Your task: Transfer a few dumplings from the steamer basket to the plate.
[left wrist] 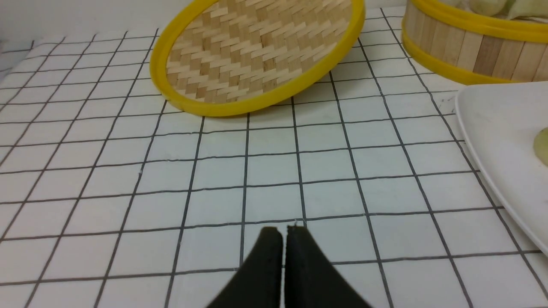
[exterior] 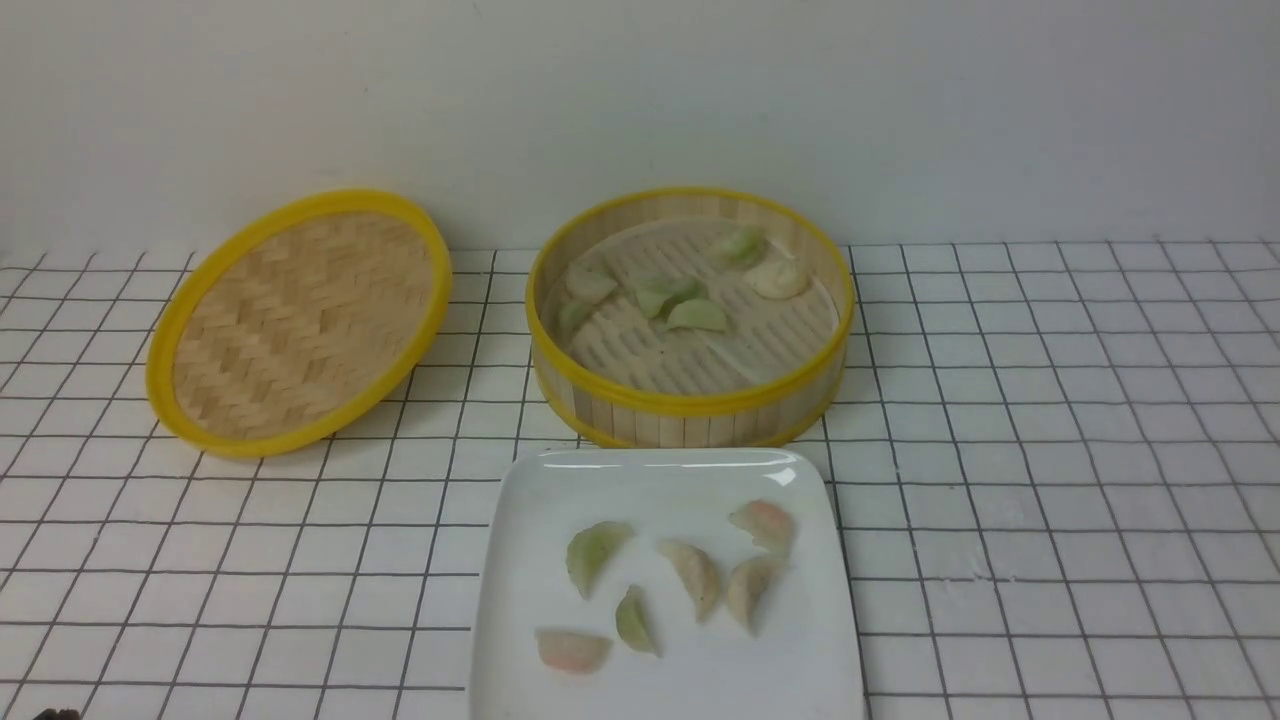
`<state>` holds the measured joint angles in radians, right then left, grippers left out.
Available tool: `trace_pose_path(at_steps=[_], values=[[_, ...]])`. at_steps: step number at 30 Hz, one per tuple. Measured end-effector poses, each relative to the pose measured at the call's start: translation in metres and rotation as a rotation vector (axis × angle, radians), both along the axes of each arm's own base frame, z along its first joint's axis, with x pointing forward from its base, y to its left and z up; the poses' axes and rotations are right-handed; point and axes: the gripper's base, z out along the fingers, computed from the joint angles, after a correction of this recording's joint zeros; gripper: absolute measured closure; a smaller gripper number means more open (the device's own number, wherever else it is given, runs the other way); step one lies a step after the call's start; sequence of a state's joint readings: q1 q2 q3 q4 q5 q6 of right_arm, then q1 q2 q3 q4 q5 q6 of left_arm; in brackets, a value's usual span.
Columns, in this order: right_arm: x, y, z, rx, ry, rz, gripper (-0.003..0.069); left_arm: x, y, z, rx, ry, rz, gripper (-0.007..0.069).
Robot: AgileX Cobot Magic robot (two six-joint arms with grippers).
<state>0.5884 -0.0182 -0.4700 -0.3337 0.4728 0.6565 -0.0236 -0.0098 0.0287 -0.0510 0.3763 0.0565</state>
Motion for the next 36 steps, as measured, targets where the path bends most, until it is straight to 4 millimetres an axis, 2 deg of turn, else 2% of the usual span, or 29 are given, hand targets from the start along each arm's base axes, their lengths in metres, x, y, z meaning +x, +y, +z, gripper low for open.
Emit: trace_pose_path(at_steps=[3,15,20,22,25,31,32,33,34,36], values=[[0.000,0.000,0.000,-0.004,-0.002,-0.002,0.0673,0.000,0.000,0.000,0.004,0.000,-0.001,0.0631],[-0.006,0.012,-0.001,-0.270,-0.146,0.083,0.0673,0.000,0.000,0.000,0.006,0.000,-0.002,0.0631],[-0.001,0.016,-0.013,-0.307,-0.130,0.093,0.0673,0.000,0.000,0.000,0.006,0.001,-0.002,0.0631],[0.008,0.020,-0.032,-0.360,-0.077,0.047,0.0673,0.000,0.000,0.000,0.006,0.002,-0.002,0.0631],[0.017,0.022,-0.051,-0.395,-0.007,-0.049,0.0673,0.000,0.000,0.000,0.006,0.002,-0.002,0.0631],[0.039,0.015,-0.125,-0.453,0.277,-0.328,0.0673,0.000,0.000,0.000,0.006,0.002,-0.002,0.0631],[0.040,0.015,-0.127,-0.454,0.285,-0.332,0.0673,0.000,0.000,0.000,0.006,0.002,-0.002,0.0631],[0.042,0.013,-0.148,-0.464,0.357,-0.362,0.0673,0.000,0.000,0.000,0.006,0.003,-0.002,0.0631],[0.043,0.012,-0.153,-0.467,0.379,-0.371,0.0673,0.000,0.000,0.000,0.006,0.003,-0.002,0.0631],[0.044,0.011,-0.151,-0.452,0.347,-0.399,0.0673,0.000,0.000,0.000,0.006,0.003,-0.002,0.0631]])
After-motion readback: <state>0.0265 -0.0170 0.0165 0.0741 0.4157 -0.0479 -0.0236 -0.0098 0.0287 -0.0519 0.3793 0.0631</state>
